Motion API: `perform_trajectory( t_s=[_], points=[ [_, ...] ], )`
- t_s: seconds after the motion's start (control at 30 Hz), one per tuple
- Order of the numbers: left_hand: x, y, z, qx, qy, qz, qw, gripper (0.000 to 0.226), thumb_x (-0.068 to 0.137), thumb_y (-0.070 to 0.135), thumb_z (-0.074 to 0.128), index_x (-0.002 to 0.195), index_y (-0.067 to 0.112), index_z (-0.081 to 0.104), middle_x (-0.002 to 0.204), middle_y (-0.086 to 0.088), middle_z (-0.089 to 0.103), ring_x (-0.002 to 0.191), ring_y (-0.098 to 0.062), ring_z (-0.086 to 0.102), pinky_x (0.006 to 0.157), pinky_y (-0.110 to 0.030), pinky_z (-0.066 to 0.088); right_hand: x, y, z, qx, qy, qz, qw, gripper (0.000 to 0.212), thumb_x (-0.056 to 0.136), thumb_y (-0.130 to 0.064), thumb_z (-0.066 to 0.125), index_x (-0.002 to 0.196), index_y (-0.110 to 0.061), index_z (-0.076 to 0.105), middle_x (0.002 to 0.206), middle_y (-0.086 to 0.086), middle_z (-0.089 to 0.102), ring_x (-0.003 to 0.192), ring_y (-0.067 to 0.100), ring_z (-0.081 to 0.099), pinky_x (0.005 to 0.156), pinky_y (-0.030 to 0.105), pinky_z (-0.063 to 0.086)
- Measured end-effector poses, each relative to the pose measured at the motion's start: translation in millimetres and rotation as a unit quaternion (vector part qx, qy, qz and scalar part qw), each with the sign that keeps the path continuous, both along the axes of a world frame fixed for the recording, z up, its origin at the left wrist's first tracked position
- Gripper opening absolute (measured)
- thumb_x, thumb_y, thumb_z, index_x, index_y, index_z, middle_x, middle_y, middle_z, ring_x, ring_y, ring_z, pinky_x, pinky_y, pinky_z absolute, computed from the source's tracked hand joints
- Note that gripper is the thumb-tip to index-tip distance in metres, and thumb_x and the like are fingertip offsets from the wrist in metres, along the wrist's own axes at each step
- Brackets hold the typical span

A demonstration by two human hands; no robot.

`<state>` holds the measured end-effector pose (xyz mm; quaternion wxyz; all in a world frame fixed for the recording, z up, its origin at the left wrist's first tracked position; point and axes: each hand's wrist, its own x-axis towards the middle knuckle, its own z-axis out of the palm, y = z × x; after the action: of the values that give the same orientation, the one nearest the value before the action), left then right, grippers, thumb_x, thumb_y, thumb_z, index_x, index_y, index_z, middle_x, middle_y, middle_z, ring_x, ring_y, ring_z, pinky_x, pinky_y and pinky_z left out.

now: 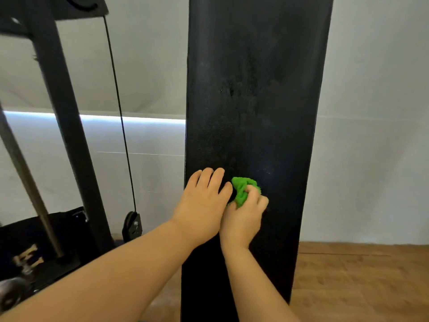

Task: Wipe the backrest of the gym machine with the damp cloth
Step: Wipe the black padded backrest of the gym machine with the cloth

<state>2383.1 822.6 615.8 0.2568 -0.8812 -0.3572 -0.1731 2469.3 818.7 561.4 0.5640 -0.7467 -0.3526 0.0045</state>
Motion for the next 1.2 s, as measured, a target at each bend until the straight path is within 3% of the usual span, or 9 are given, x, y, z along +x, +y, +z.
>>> perform_trajectory(
  t_s=[0.1, 0.23, 0.47, 0.63, 0.73, 0.8, 0.9, 1.03, 1.2],
  points=[
    [2, 1, 9, -0.011, 0.008, -0.022, 1.0, 0.055, 0.082, 0.023, 0.06, 0.133, 0.012, 0.046, 0.142, -0.015, 0.038, 0.129, -0.033, 0.037, 0.107, -0.042, 0.031, 7, -6, -8, -0.073, -0.193, 0.101, 0.973, 0.036, 0.087, -0.015, 0.058, 0.122, -0.021, 0.05, 0.12, -0.002, 0.042, 0.1, 0.013, 0.048, 0.079, 0.024, 0.047],
    [-4, 11, 20, 0.01, -0.009, -0.052, 0.999, 0.053, 0.049, 0.021, 0.08, 0.1, 0.013, 0.07, 0.103, -0.009, 0.067, 0.092, -0.027, 0.065, 0.08, -0.035, 0.054, 29, -1, 16, -0.048, -0.233, 0.094, 0.967, 0.036, 0.084, -0.006, 0.058, 0.118, -0.017, 0.054, 0.123, 0.002, 0.043, 0.1, 0.017, 0.048, 0.078, 0.025, 0.046],
    [-6, 25, 39, 0.04, -0.044, -0.105, 0.993, 0.061, 0.054, 0.012, 0.078, 0.113, 0.009, 0.062, 0.106, -0.007, 0.066, 0.088, -0.024, 0.065, 0.074, -0.032, 0.056, 41, 24, 49, 0.038, -0.353, 0.074, 0.932, 0.04, 0.061, 0.006, 0.076, 0.095, -0.01, 0.064, 0.101, 0.011, 0.061, 0.064, 0.022, 0.049, 0.056, 0.028, 0.043],
    [8, 32, 12, 0.014, -0.081, -0.106, 0.991, 0.052, 0.051, 0.019, 0.084, 0.101, 0.015, 0.069, 0.097, -0.002, 0.068, 0.081, -0.017, 0.066, 0.064, -0.025, 0.057, 44, 10, 16, 0.033, -0.391, 0.126, 0.911, 0.052, 0.063, -0.008, 0.079, 0.112, -0.014, 0.062, 0.123, 0.005, 0.055, 0.086, 0.025, 0.051, 0.073, 0.034, 0.053],
    [13, 29, -10, -0.009, -0.121, -0.102, 0.987, 0.059, 0.047, 0.019, 0.087, 0.104, 0.014, 0.07, 0.101, -0.002, 0.068, 0.088, -0.015, 0.067, 0.07, -0.023, 0.057, 53, -5, -3, 0.023, -0.415, 0.188, 0.89, 0.055, 0.075, -0.026, 0.063, 0.129, -0.017, 0.055, 0.142, -0.001, 0.041, 0.117, 0.022, 0.043, 0.1, 0.032, 0.04],
    [13, 30, -20, 0.007, -0.135, -0.123, 0.983, 0.053, 0.057, 0.018, 0.082, 0.108, 0.013, 0.068, 0.104, -0.003, 0.067, 0.096, -0.016, 0.063, 0.076, -0.025, 0.056, 59, -11, -10, 0.025, -0.422, 0.215, 0.88, 0.055, 0.082, -0.026, 0.049, 0.137, -0.017, 0.048, 0.15, -0.001, 0.035, 0.134, 0.018, 0.034, 0.11, 0.031, 0.03],
    [15, 41, -26, 0.054, -0.142, -0.171, 0.974, 0.039, 0.077, 0.018, 0.054, 0.115, 0.012, 0.057, 0.107, -0.005, 0.067, 0.104, -0.017, 0.051, 0.08, -0.029, 0.056, 68, -6, -16, 0.027, -0.445, 0.218, 0.868, 0.048, 0.088, -0.02, 0.038, 0.135, -0.016, 0.046, 0.151, -0.002, 0.029, 0.138, 0.018, 0.032, 0.111, 0.032, 0.026],
    [25, 50, -8, 0.079, -0.19, -0.163, 0.965, 0.035, 0.078, 0.019, 0.046, 0.112, 0.014, 0.05, 0.103, -0.002, 0.069, 0.102, -0.015, 0.049, 0.081, -0.027, 0.054, 76, 12, 1, 0.071, -0.474, 0.183, 0.858, 0.042, 0.103, -0.024, 0.016, 0.135, -0.018, 0.042, 0.148, -0.005, 0.031, 0.143, 0.012, 0.019, 0.115, 0.027, 0.019],
    [34, 76, 35, 0.137, -0.246, -0.162, 0.946, 0.03, 0.08, 0.014, 0.049, 0.109, 0.008, 0.053, 0.099, -0.008, 0.068, 0.091, -0.018, 0.052, 0.073, -0.032, 0.054, 88, 40, 57, 0.13, -0.537, 0.179, 0.814, 0.037, 0.099, -0.017, 0.029, 0.132, -0.013, 0.048, 0.142, 0.007, 0.046, 0.135, 0.023, 0.034, 0.098, 0.041, 0.047]
  ],
)
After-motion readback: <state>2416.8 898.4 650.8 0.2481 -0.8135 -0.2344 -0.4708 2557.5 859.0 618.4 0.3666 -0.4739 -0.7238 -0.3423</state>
